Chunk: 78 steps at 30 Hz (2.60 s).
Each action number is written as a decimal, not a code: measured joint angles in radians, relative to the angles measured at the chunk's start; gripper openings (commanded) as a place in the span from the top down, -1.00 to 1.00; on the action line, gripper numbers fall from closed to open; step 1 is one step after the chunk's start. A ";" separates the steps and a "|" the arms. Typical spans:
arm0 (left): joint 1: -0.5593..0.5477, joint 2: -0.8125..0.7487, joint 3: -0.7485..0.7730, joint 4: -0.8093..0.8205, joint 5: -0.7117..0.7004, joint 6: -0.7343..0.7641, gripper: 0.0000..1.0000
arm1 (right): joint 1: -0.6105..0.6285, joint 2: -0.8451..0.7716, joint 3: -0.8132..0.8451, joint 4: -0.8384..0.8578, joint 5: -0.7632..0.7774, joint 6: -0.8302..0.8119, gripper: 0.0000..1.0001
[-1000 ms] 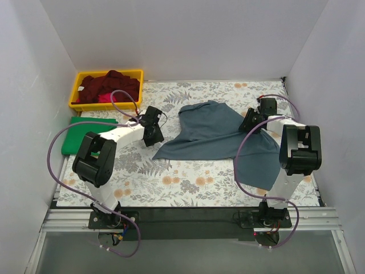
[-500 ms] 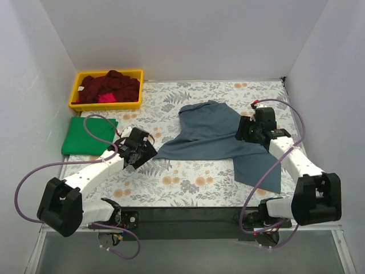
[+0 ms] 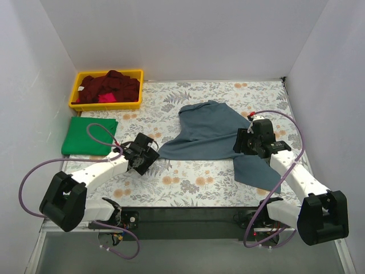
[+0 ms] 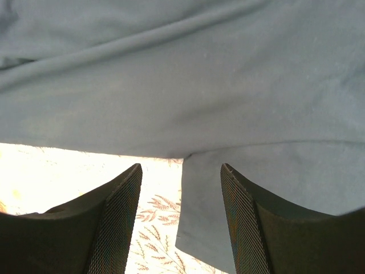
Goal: Fold and stack the t-shirts
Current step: Flatten the tshirt out
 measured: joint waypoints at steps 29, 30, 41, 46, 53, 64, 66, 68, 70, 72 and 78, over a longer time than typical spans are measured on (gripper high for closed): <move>-0.042 0.259 0.105 0.118 -0.145 -0.030 1.00 | 0.005 -0.021 -0.080 0.043 -0.119 -0.037 -0.23; -0.042 0.259 0.107 0.109 -0.157 -0.027 1.00 | 0.005 -0.020 -0.080 0.044 -0.121 -0.038 -0.23; -0.017 0.196 0.292 0.025 -0.404 0.126 1.00 | 0.005 0.003 -0.080 0.044 -0.107 -0.044 -0.22; -0.017 0.114 0.300 0.048 -0.424 0.287 1.00 | 0.006 0.035 -0.080 0.014 -0.056 -0.033 -0.26; -0.016 0.023 0.170 0.071 -0.410 0.426 1.00 | 0.006 0.034 -0.080 -0.086 0.114 0.010 -0.42; -0.004 -0.012 0.178 0.101 -0.393 0.607 1.00 | -0.175 -0.002 -0.083 -0.170 0.220 0.058 -0.33; 0.000 -0.018 0.178 0.109 -0.389 0.624 1.00 | -0.204 0.000 -0.093 -0.171 0.220 0.061 -0.30; 0.008 -0.023 0.177 0.116 -0.374 0.634 1.00 | -0.217 0.010 -0.106 -0.176 0.217 0.067 -0.27; 0.019 -0.034 0.177 0.119 -0.356 0.641 1.00 | -0.222 0.021 -0.126 -0.177 0.207 0.078 -0.24; 0.026 -0.046 0.175 0.121 -0.348 0.647 1.00 | -0.222 0.025 -0.145 -0.183 0.198 0.087 -0.23; 0.041 -0.065 0.175 0.126 -0.319 0.652 1.00 | -0.222 0.052 -0.143 -0.211 0.156 0.107 0.03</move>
